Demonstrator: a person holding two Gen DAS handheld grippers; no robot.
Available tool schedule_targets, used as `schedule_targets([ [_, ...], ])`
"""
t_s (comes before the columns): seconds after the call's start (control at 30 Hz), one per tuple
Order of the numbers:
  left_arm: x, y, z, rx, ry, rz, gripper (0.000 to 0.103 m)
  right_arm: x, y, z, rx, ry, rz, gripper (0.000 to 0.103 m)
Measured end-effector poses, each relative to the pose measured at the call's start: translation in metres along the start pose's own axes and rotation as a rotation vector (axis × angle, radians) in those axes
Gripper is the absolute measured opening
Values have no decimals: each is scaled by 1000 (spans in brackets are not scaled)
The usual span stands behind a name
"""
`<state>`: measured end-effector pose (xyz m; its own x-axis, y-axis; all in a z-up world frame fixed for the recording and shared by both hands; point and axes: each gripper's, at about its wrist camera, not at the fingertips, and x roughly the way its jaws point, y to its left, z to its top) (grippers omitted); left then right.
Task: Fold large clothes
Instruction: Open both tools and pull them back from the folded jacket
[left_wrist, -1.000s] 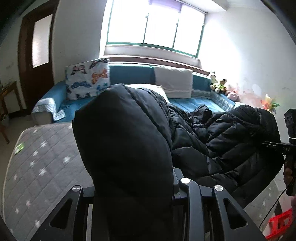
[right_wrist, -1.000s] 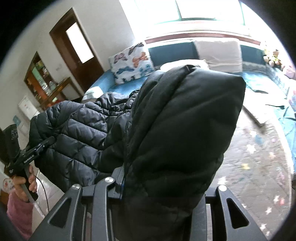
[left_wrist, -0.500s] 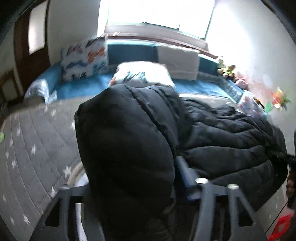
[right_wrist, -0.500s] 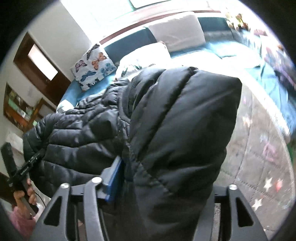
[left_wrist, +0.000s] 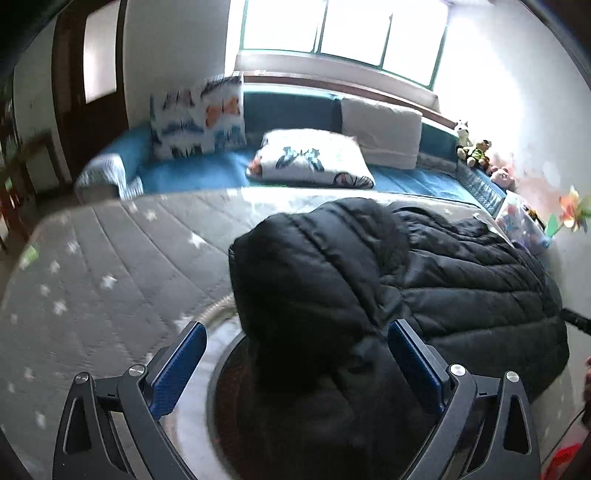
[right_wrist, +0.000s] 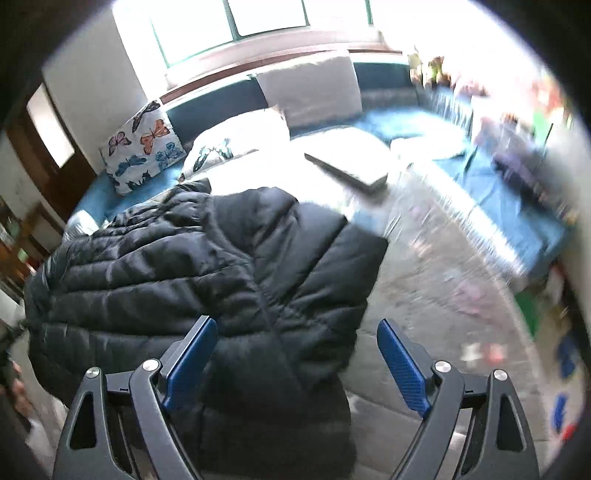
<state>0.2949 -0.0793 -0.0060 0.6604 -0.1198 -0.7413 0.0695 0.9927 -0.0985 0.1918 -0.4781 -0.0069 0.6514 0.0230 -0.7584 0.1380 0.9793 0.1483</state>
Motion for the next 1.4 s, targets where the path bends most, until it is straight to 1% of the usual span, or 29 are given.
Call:
schedule_targets([
  [0.07,-23,-4,-7,20,-23,-2,103,-17,7,-9,-41,-29,-30,96],
  [0.2,-62,-26,-24,48,-63,-25,103,-42,31,-27,-109,-44,-72,95],
  [0.3,-98,-36,-43,63,-86,-38,103,-51,53,-40,-136,-53,-58,96],
  [0.5,-144,-49,-71,67,-116,-52,103,-72,85,-67,-179,-91,-54,95],
  [0.63,-163,-53,-87,75,-135,-43,103,-81,102,-80,-191,-112,-49,96],
  [0.7,-166,-56,-93,87,-131,-34,103,-86,110,-87,-199,-122,-61,96],
  [0.83,-176,-65,-104,120,-127,-11,103,-95,119,-98,-188,-146,-54,96],
  [0.93,-181,-71,-110,138,-123,-10,103,-100,124,-104,-189,-165,-69,96],
  [1.0,-184,-73,-112,146,-126,-12,103,-104,127,-109,-184,-175,-71,96],
  [1.13,-192,-75,-114,161,-141,-10,103,-109,129,-113,-167,-182,-46,96],
  [1.23,-198,-76,-115,162,-152,-5,103,-112,130,-116,-165,-195,-62,96],
  [1.4,-205,-74,-117,166,-165,2,103,-118,129,-117,-151,-211,-54,96],
])
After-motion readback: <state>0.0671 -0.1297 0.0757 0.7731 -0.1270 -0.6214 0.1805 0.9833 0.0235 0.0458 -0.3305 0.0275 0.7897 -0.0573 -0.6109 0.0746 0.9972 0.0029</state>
